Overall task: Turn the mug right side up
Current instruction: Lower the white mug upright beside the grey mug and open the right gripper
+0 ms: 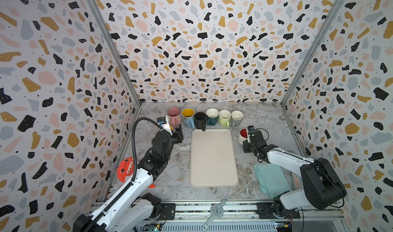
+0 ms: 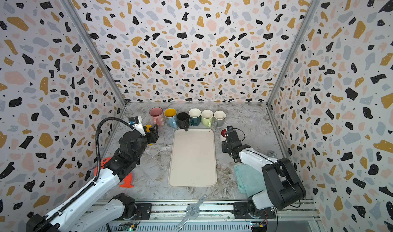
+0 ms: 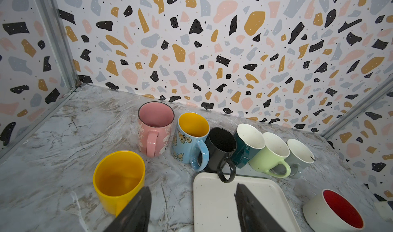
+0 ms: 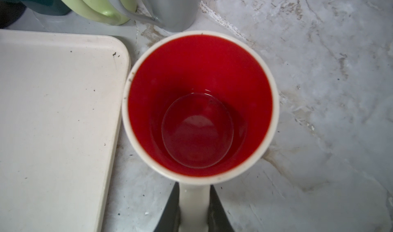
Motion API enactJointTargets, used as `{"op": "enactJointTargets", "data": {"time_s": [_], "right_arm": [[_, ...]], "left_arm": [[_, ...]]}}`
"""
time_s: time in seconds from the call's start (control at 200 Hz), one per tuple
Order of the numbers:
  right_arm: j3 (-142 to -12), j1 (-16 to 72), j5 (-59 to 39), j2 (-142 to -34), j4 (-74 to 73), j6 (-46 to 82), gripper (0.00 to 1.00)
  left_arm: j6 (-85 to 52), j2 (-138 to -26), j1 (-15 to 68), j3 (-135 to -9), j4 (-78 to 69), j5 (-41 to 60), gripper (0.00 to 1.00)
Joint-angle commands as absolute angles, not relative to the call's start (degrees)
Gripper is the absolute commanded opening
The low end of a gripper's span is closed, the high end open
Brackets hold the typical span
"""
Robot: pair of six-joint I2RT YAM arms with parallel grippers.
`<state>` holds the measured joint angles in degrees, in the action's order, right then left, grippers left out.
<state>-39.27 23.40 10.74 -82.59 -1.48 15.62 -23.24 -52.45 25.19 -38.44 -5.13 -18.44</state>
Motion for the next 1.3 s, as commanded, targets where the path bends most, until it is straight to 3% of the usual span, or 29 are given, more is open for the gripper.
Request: {"op": "enactJointTargets", "data": {"time_s": [0.0,0.18,0.786,0.881,1.031,1.066,1.101,1.156,1.296], "right_arm": [[-39.8,23.2,10.6,-82.6,-2.9,16.5,0.01],[-39.3,23.2,10.3,-82.4,-2.8,17.0,0.14],[-38.6,23.2,9.4,-82.6,-1.5,18.0,0.31],[-39.0,23.2,9.4,-81.2,-0.2,18.1,0.43],[-40.1,23.2,11.4,-75.4,3.2,17.9,0.71],[-40.4,23.2,12.7,-73.7,4.3,17.7,0.75],[-40.8,23.1,14.1,-72.1,5.2,17.1,0.78],[-41.4,22.4,15.4,-69.9,5.9,15.8,0.82],[-40.3,18.0,19.7,-66.4,2.4,13.2,0.92]], "left_arm": [[-24.1,-52.5,24.7,-39.7,-6.8,-16.9,0.64],[-24.2,-52.6,24.4,-39.7,-6.7,-16.4,0.64],[-24.4,-53.2,23.7,-39.4,-6.9,-15.7,0.65],[-23.6,-53.1,23.5,-39.8,-6.0,-17.1,0.68],[-21.5,-51.6,22.4,-40.3,-4.2,-22.5,0.77],[-20.8,-51.4,22.0,-40.2,-4.1,-24.9,0.80],[-20.0,-51.2,21.7,-40.3,-4.0,-27.8,0.92],[-18.7,-51.2,21.0,-39.9,-4.0,-31.9,1.00],[-16.6,-51.9,17.3,-36.5,-7.2,-39.0,1.00]]}}
